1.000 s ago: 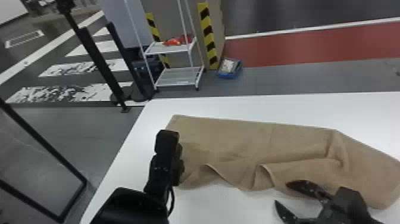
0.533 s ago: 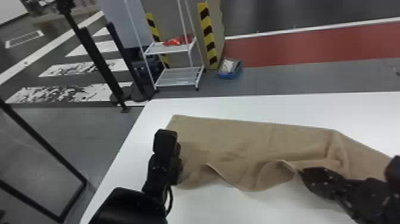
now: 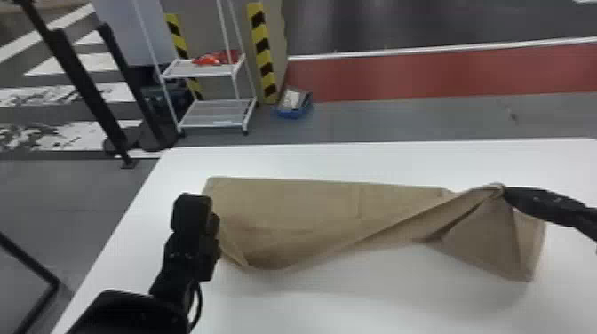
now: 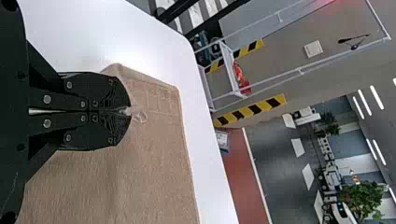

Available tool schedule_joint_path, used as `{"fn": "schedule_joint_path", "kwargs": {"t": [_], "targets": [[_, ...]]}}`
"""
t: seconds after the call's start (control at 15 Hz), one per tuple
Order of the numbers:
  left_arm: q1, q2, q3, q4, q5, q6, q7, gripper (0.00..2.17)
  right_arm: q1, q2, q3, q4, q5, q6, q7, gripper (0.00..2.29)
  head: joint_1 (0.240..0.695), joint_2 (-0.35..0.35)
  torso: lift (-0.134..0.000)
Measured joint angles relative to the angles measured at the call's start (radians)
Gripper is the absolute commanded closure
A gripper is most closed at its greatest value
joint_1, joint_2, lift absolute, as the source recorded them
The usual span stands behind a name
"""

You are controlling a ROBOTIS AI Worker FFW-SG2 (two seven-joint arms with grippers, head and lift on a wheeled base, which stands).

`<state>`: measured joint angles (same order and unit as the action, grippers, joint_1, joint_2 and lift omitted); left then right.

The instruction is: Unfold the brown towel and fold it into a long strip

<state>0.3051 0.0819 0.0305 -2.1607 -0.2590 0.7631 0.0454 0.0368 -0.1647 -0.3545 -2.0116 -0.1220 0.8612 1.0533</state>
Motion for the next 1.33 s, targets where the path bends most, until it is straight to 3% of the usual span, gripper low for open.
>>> {"fn": "schedule_joint_path", "kwargs": {"t": [0.07, 0.13, 0.2, 0.33, 0.4, 0.6, 0.67, 0.8, 0.93, 1.07, 1.2, 1.33], "targets": [[-0.005, 0.001, 0.000, 0.003, 0.000, 0.000, -0.013, 1.62, -0.071, -0.028, -0.017, 0.064, -0.003, 0.063, 0.002, 1.35, 0.695, 0.090, -0.121], [-0.013, 0.002, -0.001, 0.009, 0.000, 0.000, -0.020, 1.62, -0.146, -0.057, -0.005, 0.147, 0.011, 0.093, -0.020, 1.24, 0.695, 0.072, -0.121], [-0.026, 0.003, -0.009, 0.021, -0.002, 0.000, -0.024, 1.62, -0.226, -0.075, 0.031, 0.255, 0.054, 0.081, -0.064, 0.94, 0.695, 0.037, -0.121], [-0.073, 0.005, -0.056, 0.068, -0.010, 0.000, -0.028, 1.62, -0.302, -0.076, 0.090, 0.408, 0.149, -0.031, -0.133, 0.03, 0.695, 0.002, -0.121], [-0.103, 0.007, -0.087, 0.097, -0.016, 0.000, -0.030, 1.62, -0.308, -0.068, 0.107, 0.449, 0.187, -0.084, -0.175, 0.01, 0.695, -0.016, -0.121], [-0.133, 0.009, -0.115, 0.124, -0.024, 0.001, -0.033, 1.62, -0.302, -0.052, 0.148, 0.495, 0.309, -0.145, -0.379, 0.06, 0.695, -0.072, -0.121], [-0.135, 0.009, -0.115, 0.125, -0.025, 0.001, -0.033, 1.62, -0.293, -0.054, 0.129, 0.496, 0.320, -0.147, -0.392, 0.12, 0.695, -0.084, -0.121], [-0.139, 0.012, -0.114, 0.129, -0.025, 0.000, -0.033, 1.62, -0.240, -0.064, 0.045, 0.452, 0.259, -0.143, -0.322, 0.22, 0.695, -0.101, -0.121], [-0.142, 0.014, -0.115, 0.136, -0.025, -0.001, -0.029, 1.62, -0.134, -0.071, -0.042, 0.341, 0.136, -0.152, -0.275, 0.22, 0.695, -0.117, -0.121], [-0.142, 0.014, -0.116, 0.146, -0.025, -0.011, -0.020, 1.62, 0.005, -0.062, -0.085, 0.234, 0.007, -0.266, -0.247, 0.24, 0.695, -0.115, -0.121], [-0.140, 0.012, -0.117, 0.157, -0.023, -0.027, -0.017, 1.62, 0.130, -0.035, -0.068, 0.185, -0.048, -0.495, -0.248, 0.29, 0.695, -0.085, -0.121], [-0.138, 0.011, -0.116, 0.165, -0.020, -0.035, -0.016, 1.62, 0.217, -0.005, -0.004, 0.178, -0.027, -0.681, -0.281, 0.29, 0.695, -0.055, -0.121]]}}
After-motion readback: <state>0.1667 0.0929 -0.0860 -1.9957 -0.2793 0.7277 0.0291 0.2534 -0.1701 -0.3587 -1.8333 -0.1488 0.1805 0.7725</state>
